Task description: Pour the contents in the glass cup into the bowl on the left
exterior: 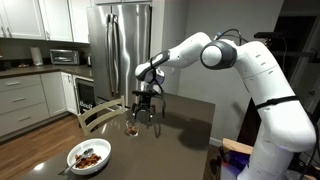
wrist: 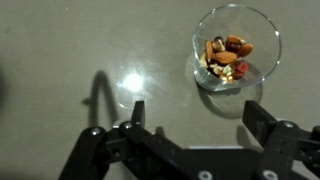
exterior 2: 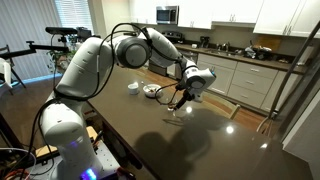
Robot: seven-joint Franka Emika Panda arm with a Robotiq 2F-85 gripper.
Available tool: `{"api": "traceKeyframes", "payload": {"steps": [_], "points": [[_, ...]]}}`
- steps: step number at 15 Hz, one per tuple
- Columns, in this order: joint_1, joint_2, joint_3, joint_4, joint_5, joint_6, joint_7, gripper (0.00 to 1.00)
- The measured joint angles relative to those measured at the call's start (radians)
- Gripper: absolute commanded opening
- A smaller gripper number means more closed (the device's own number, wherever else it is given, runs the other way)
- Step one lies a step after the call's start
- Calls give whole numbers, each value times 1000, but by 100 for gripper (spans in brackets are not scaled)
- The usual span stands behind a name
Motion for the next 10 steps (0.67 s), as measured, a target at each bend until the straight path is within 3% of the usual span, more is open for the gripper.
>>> {"api": "traceKeyframes", "payload": {"steps": [10], "points": [[10, 39, 8, 14, 17, 76, 28, 100]]}}
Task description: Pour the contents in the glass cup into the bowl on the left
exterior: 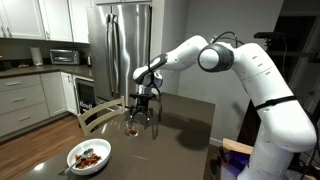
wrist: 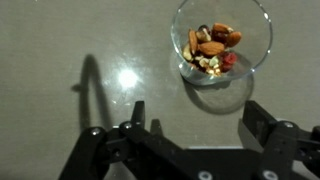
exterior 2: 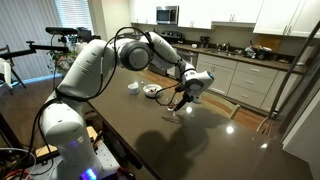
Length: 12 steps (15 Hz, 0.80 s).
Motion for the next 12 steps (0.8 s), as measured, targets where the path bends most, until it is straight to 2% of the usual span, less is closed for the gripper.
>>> {"api": "traceKeyframes", "payload": {"steps": [6, 12], "points": [[-44, 0, -8, -15, 96, 66, 22, 100], [-74, 21, -3, -48, 263, -14, 31, 100]]}}
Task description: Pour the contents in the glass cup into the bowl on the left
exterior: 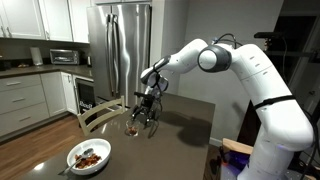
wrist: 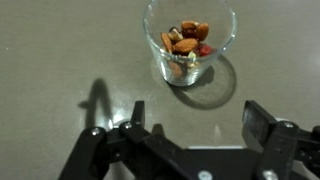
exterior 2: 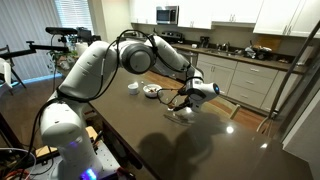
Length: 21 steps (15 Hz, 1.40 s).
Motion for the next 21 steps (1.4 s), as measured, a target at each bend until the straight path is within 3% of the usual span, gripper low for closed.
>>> {"api": "traceKeyframes", "payload": {"steps": [8, 21], "points": [[9, 32, 17, -1, 128, -59, 0, 100], [10, 56, 12, -1, 166, -88, 0, 100]]}}
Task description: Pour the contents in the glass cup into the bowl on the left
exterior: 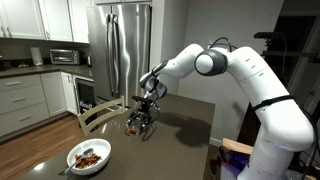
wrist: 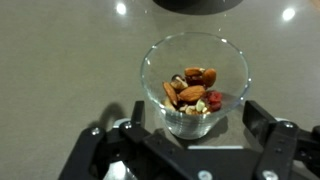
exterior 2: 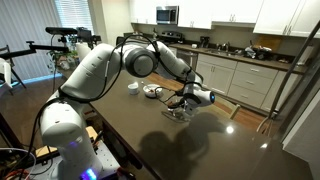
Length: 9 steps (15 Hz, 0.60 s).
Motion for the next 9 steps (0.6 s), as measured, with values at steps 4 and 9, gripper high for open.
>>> {"api": "traceKeyframes", "payload": {"steps": [4, 9], "points": [[3, 6, -4, 0, 7, 0, 0, 100], [-9, 38, -4, 1, 81, -19, 0, 100]]}}
